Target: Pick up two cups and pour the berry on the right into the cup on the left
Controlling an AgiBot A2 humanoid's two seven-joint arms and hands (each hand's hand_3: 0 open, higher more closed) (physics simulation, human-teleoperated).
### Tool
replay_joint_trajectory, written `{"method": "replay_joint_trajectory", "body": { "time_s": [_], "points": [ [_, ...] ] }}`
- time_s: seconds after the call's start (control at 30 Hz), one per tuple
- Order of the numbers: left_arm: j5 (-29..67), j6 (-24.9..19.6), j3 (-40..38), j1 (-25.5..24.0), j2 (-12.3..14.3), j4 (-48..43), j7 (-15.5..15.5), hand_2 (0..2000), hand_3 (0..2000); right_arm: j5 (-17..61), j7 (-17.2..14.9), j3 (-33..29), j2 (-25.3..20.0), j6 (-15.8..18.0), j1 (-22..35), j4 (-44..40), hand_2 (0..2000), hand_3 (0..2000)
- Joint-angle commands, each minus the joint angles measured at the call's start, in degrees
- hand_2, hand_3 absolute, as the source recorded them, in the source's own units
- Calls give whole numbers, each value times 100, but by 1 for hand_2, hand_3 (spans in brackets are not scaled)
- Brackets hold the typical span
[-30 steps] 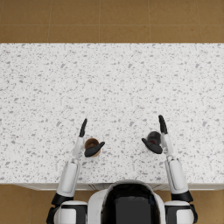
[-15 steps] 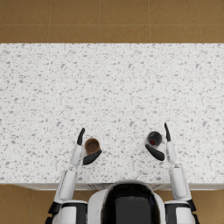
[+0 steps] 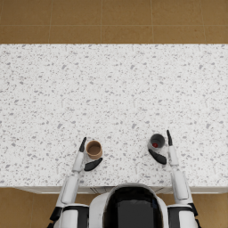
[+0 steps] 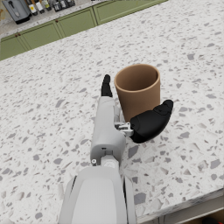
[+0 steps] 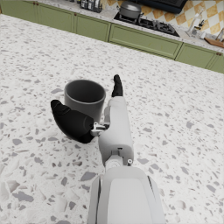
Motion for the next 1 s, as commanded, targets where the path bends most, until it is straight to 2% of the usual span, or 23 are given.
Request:
{"method": "replay_joint_trajectory", "body": {
  "time_s": [0.03,0.3,0.77,0.8,0.83,0.9,1.0],
  "points": [
    [0,0,3,151,80,208,0,0,0,0,0,118,-95,0,250,-373,0,0],
    [-1,0,-60,187,196,242,0,0,0,-1,0,333,-257,0,431,-816,0,0],
    [-3,-75,36,690,576,855,-10,0,0,-1,1,376,-489,-14,698,-1173,0,0],
    [-3,-66,30,616,558,721,-11,1361,327,-1,1,328,-479,-19,645,-1134,1361,327],
    [-3,-77,10,561,546,563,-10,2000,653,-1,3,304,-476,283,615,-1043,2000,653],
    [-1,-177,-20,506,547,270,6,2000,1280,1,-18,271,-488,819,607,-975,2000,1280],
    [-1,-178,49,548,603,-178,-10,2000,1280,1,-23,291,-508,1155,564,-560,2000,1280]
  ]
}}
